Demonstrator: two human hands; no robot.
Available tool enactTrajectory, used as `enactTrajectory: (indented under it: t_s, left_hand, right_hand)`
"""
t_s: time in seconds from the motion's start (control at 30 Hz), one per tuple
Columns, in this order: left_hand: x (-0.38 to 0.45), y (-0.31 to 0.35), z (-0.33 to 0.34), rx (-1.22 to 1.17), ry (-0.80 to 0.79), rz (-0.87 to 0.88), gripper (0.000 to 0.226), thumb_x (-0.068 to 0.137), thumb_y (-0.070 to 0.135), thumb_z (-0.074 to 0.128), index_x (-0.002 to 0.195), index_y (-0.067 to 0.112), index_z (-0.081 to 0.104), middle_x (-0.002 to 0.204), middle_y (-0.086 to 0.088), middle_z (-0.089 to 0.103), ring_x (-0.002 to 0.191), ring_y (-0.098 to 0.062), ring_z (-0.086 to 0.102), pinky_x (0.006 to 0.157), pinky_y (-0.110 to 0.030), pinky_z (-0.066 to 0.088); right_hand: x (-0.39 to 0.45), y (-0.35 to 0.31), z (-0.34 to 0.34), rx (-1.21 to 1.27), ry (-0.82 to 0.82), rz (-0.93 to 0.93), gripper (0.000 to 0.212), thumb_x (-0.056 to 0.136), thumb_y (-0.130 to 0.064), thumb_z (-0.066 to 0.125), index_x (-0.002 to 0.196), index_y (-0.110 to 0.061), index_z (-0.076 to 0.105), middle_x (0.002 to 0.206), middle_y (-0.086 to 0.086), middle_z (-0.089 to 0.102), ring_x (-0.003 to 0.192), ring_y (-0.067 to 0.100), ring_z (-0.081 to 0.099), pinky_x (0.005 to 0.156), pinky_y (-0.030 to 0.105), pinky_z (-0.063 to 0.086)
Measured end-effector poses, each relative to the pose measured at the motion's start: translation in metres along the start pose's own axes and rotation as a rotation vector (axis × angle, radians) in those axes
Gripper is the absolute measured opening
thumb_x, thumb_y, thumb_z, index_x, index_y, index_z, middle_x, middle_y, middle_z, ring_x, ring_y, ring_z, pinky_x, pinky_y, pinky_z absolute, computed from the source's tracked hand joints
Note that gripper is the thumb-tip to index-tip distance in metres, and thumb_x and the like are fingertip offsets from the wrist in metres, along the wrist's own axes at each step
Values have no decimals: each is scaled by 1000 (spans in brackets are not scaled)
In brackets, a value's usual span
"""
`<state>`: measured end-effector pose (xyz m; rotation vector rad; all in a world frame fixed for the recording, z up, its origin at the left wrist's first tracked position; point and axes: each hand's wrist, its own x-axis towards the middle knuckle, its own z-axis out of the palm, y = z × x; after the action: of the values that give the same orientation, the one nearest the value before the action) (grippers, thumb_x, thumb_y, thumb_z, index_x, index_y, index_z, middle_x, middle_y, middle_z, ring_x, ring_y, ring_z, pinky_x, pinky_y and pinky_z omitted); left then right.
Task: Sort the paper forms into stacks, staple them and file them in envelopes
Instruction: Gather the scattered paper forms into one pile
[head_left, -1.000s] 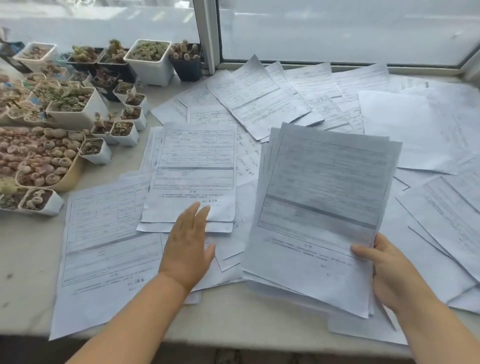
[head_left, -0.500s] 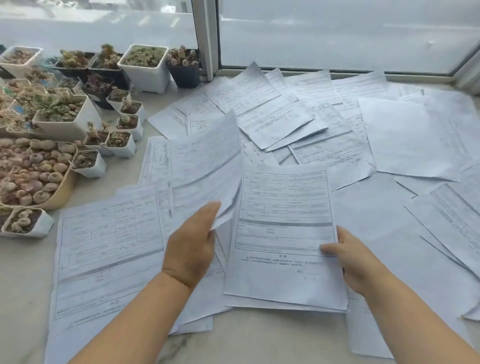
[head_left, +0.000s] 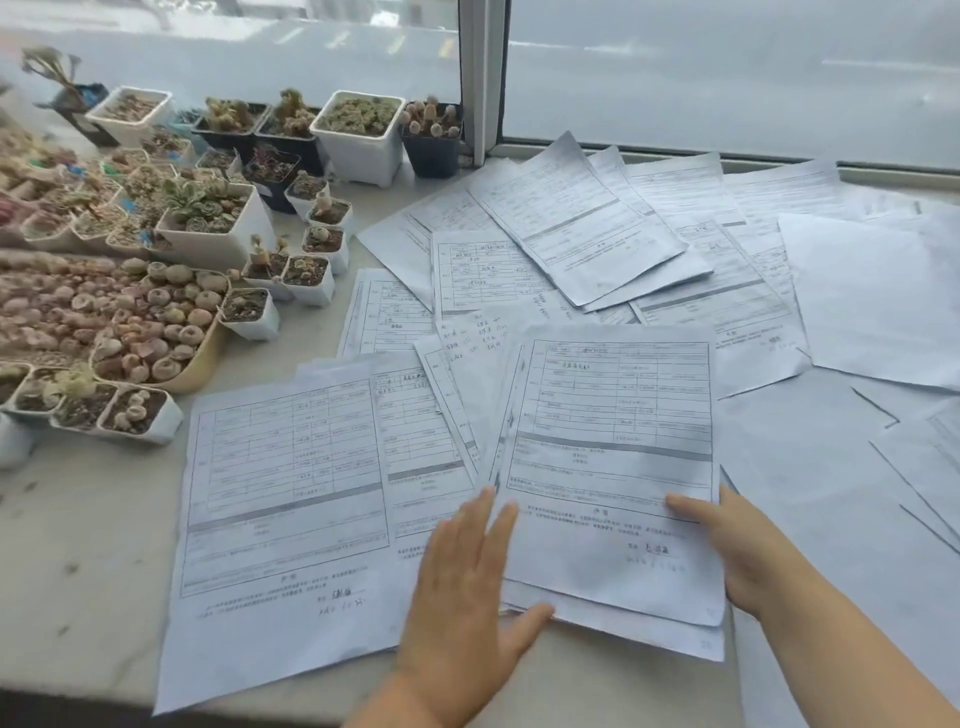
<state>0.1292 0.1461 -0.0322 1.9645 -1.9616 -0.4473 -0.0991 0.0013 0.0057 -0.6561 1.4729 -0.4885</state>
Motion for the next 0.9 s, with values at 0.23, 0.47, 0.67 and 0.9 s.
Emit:
enactTrajectory:
  t_s: [0.23, 0.47, 0.67, 0.9]
  left_hand:
    - [-80, -65, -25, 81, -133, -695, 138, 34, 103, -8, 151, 29, -13, 148, 8, -36, 146, -18, -20, 119, -41, -7]
    - [-81, -78, -32, 206, -166, -580, 82, 78, 74, 43, 123, 10, 63, 130, -14, 60, 111, -32, 63, 81, -43, 55]
    - [-82, -98, -59, 8, 98, -581, 56, 69, -2, 77, 120, 18, 67, 121, -1, 67, 104, -24, 67, 78, -33, 54]
    - [-62, -10, -19, -79, 152, -83, 68, 62, 12, 43, 129, 21, 52, 127, -4, 64, 106, -15, 52, 65, -23, 54]
  right_hand:
    - [-13, 15, 13, -204, -32, -88, 27, 93, 1, 55, 113, -14, 64, 98, 10, 75, 88, 30, 71, 76, 42, 56]
    - [-22, 26, 39, -268, -66, -120, 28, 94, -1, 55, 114, -19, 63, 109, 10, 71, 98, 35, 68, 93, 56, 51]
    - [-27, 27, 50, -258, -131, -114, 30, 95, 2, 52, 111, -20, 62, 102, 5, 73, 95, 30, 68, 80, 44, 54]
    - [-28, 37, 61, -6, -173, 51, 31, 99, -37, 50, 121, -19, 63, 107, 5, 74, 101, 24, 69, 83, 42, 53]
